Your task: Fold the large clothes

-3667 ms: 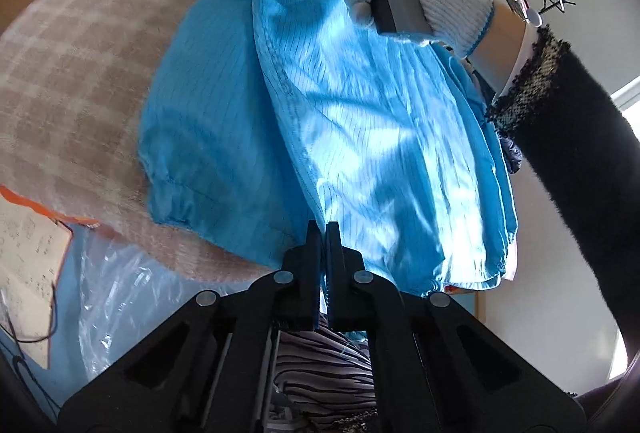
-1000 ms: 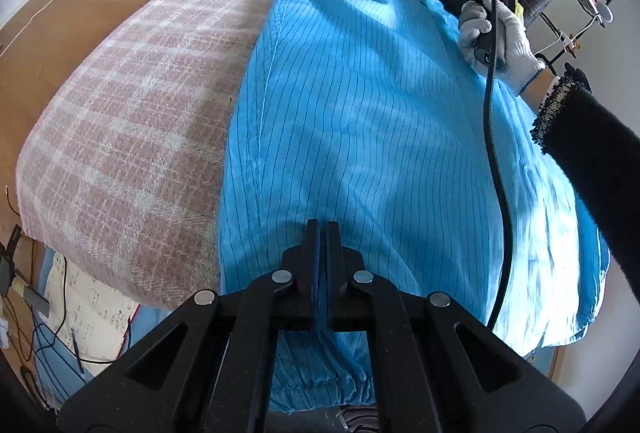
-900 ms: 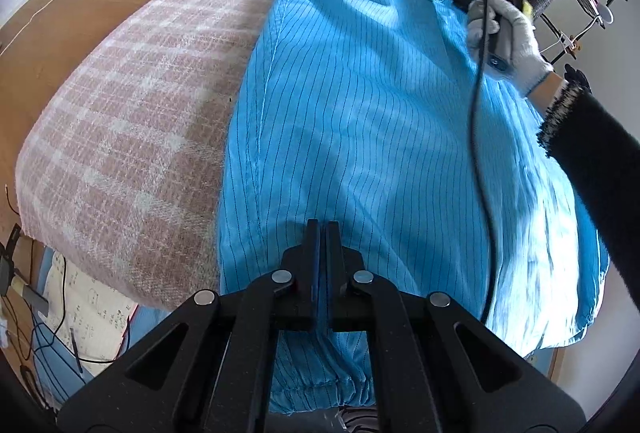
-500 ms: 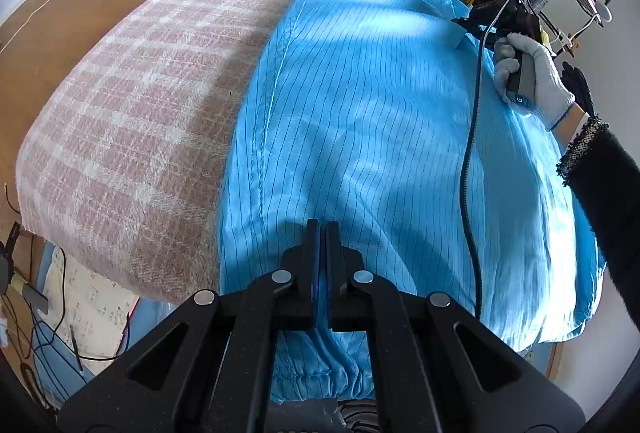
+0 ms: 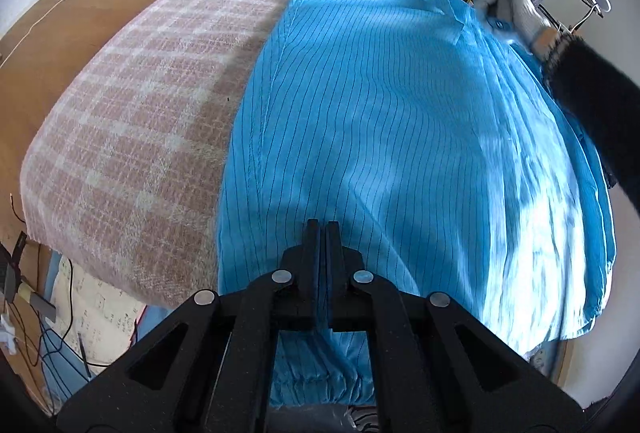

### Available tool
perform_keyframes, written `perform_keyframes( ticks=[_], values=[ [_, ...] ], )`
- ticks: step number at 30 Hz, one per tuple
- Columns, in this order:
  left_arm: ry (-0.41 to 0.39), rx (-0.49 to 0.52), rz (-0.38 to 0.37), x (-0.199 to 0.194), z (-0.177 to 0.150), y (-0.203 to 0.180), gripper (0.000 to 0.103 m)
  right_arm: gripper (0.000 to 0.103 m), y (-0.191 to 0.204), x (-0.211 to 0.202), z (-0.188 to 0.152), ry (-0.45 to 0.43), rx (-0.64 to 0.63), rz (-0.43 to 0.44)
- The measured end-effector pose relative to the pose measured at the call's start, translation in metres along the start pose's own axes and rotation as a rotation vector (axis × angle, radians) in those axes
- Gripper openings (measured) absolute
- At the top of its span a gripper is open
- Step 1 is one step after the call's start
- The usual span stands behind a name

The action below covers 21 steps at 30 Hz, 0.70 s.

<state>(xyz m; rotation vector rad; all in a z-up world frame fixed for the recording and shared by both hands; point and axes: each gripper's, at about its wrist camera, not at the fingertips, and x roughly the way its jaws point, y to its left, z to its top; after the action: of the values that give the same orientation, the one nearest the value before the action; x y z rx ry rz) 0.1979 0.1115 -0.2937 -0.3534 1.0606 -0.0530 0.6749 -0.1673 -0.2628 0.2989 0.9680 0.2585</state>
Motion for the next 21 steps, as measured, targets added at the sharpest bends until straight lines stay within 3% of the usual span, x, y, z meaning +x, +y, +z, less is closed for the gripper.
perform_keyframes(
  ticks=[3,5,6,7,9,11,13,17,21],
  values=[
    [-0.006,-0.002,0.001,0.002,0.002,-0.001,0.0,0.052,0.016,0.028,0.013,0.076,-0.098,-0.122],
    [-0.013,0.007,0.005,0.002,0.001,-0.001,0.0,0.003,0.014,0.042,0.018,0.143,-0.114,-0.141],
    [-0.016,0.014,0.01,0.002,0.001,-0.002,0.0,0.002,0.008,0.04,0.021,0.131,-0.065,-0.079],
    [-0.018,0.021,0.017,0.001,0.001,-0.003,0.0,0.002,-0.003,0.028,0.024,0.053,0.012,0.072],
    [-0.021,0.026,0.029,0.002,0.001,-0.006,0.0,0.002,-0.024,0.015,0.026,-0.068,0.137,0.231],
    [-0.023,0.028,0.034,0.002,0.002,-0.007,0.0,0.002,-0.048,0.017,0.025,-0.125,0.26,0.278],
    [-0.021,0.024,0.026,0.002,0.002,-0.005,0.0,0.002,-0.063,0.03,0.021,-0.083,0.295,0.212],
    [-0.012,0.002,0.006,0.002,0.004,-0.002,0.0,0.01,-0.049,0.044,0.019,0.029,0.089,-0.053],
    [-0.006,0.011,0.007,0.001,0.003,-0.002,0.0,0.016,-0.046,0.011,0.021,-0.042,0.083,-0.04]
  ],
)
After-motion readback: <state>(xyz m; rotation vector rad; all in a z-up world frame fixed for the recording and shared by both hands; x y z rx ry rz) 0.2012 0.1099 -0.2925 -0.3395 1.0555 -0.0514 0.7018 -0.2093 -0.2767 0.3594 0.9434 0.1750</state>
